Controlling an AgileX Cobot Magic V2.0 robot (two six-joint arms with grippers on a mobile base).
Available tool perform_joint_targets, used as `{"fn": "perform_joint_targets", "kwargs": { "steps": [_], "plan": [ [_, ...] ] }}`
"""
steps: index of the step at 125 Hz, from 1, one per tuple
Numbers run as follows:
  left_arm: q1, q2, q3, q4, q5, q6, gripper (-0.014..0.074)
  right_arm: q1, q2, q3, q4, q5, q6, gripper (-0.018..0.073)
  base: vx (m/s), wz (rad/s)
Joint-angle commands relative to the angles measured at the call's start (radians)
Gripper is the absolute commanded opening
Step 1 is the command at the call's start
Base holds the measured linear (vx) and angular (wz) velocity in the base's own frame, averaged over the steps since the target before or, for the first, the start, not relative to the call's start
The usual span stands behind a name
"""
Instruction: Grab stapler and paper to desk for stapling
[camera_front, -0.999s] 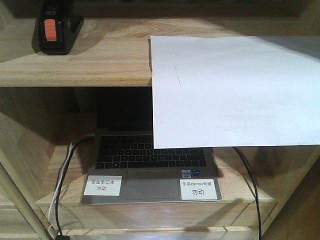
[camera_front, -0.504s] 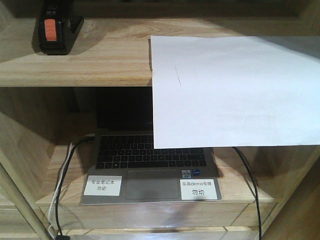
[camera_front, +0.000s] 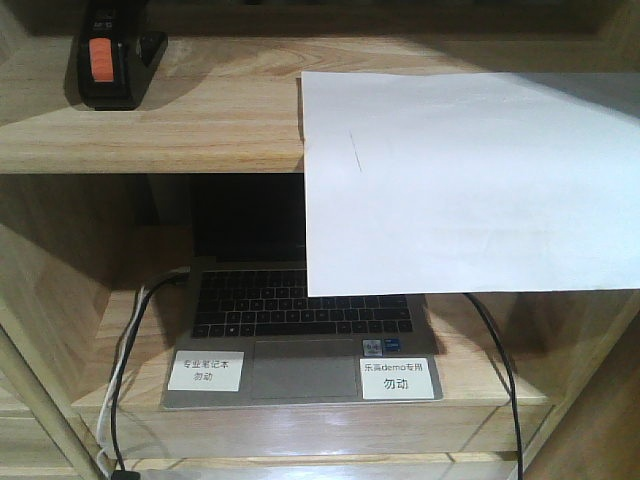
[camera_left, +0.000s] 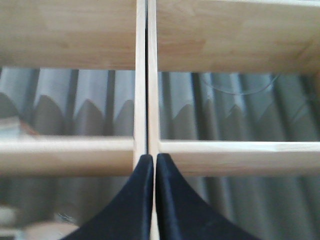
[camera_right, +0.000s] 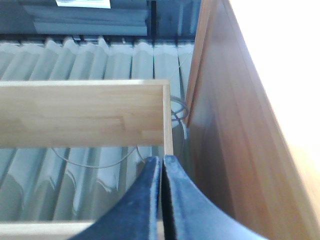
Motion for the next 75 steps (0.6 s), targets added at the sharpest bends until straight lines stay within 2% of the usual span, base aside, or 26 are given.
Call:
{"fn": "perform_joint_targets", "kwargs": {
  "steps": [1, 22, 40, 58, 66, 75],
  "plan": [
    [-0.002, 0.093, -0.053, 0.072, 0.035, -0.005, 0.0, -0.004, 0.13, -0.107, -0.001, 0.15, -0.003, -0.0006, 0.0, 0.0],
    [-0.002, 0.193, -0.053, 0.08, 0.137, -0.006, 0.0008, -0.004, 0.275, -0.131, 0.032, 0.296, -0.004, -0.0001, 0.0, 0.0],
    [-0.002, 0.273, -0.053, 0.063, 0.257, -0.006, 0.0062, -0.004, 0.38, -0.13, 0.079, 0.42, -0.008, 0.0036, 0.0, 0.0],
    [-0.002, 0.324, -0.053, 0.014, 0.324, -0.006, 0.0185, -0.004, 0.437, -0.13, 0.089, 0.511, -0.008, 0.0134, 0.0, 0.0],
    [-0.002, 0.331, -0.053, -0.009, 0.34, -0.007, 0.0267, -0.004, 0.445, -0.13, 0.098, 0.531, -0.008, 0.0202, 0.0, 0.0],
    [-0.002, 0.33, -0.053, -0.028, 0.337, -0.01, 0.0363, -0.004, 0.446, -0.13, 0.102, 0.536, -0.009, 0.0318, 0.0, 0.0]
  ]
}}
